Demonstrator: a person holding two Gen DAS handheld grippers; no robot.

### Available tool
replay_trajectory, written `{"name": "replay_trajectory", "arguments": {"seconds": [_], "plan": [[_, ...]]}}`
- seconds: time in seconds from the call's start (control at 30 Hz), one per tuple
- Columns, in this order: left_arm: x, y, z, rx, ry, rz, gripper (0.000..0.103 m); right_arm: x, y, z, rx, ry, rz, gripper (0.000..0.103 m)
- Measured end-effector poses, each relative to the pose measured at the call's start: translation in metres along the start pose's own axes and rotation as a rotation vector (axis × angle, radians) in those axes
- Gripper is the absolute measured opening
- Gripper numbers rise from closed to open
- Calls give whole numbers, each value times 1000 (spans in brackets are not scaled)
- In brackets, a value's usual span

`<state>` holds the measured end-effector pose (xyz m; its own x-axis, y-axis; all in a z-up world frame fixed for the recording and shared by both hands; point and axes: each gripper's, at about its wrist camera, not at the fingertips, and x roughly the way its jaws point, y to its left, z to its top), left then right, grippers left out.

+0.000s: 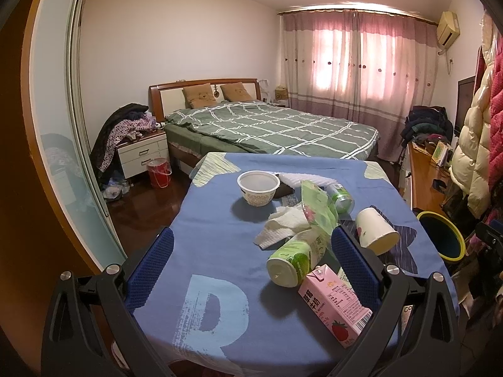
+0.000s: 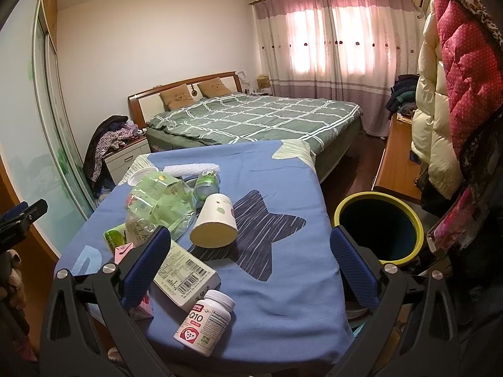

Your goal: Collect trash

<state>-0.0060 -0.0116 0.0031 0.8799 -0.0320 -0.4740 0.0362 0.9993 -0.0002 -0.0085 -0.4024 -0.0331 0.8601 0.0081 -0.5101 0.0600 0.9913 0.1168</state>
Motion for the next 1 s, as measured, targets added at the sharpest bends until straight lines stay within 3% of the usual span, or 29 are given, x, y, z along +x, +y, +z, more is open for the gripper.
{"name": "replay_trajectory", "arguments": {"seconds": [1.0], "plan": [[0,0,0,0,1,1,99,4,7,-2,-1,14,20,97]]}}
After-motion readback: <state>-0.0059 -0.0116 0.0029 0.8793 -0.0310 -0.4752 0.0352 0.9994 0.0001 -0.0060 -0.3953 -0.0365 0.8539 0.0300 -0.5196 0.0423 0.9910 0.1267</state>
